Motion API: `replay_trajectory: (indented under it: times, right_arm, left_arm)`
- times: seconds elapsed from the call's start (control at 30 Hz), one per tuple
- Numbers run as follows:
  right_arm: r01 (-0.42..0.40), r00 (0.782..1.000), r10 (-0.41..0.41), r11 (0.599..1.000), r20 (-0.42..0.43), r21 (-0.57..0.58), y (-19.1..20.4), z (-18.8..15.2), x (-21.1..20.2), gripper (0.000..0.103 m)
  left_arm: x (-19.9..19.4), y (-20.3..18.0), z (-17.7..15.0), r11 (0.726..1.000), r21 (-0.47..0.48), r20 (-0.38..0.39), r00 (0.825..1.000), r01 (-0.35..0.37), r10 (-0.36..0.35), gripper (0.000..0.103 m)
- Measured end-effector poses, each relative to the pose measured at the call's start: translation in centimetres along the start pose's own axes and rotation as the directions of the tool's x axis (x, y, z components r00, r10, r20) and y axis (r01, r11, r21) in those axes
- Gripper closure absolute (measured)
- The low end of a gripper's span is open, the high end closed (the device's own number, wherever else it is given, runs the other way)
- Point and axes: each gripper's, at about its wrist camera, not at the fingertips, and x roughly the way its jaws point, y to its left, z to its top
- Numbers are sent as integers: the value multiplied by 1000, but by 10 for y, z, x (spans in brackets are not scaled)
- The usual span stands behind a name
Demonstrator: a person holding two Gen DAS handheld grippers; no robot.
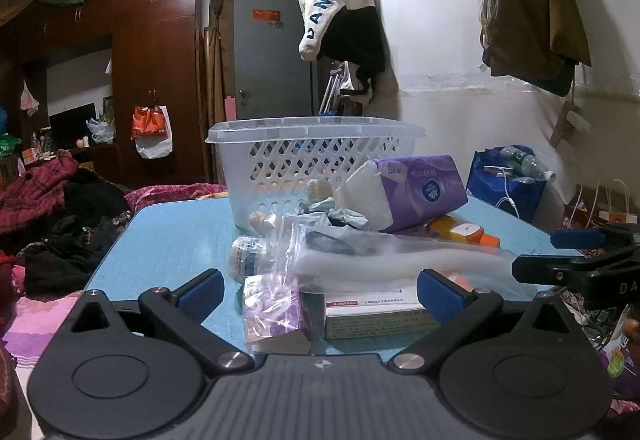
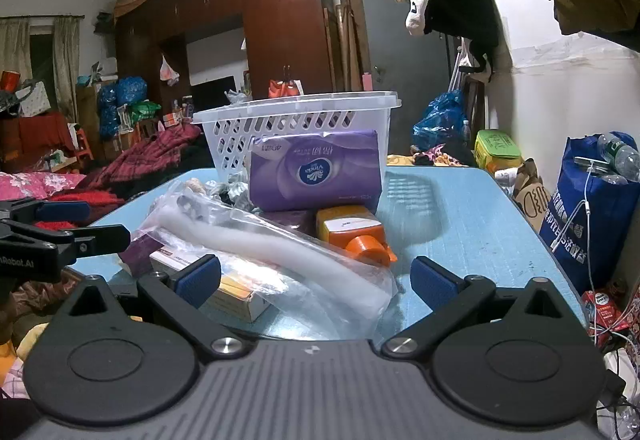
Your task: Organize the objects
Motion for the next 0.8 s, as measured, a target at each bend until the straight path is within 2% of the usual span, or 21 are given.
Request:
replay_trajectory:
  times: [0.8]
  right_arm:
    - [-3, 1000, 3, 1000, -2, -6, 0, 0, -1, 0]
  left_arm:
    - [0, 2, 1, 1000, -7, 6, 1000, -1, 1, 0]
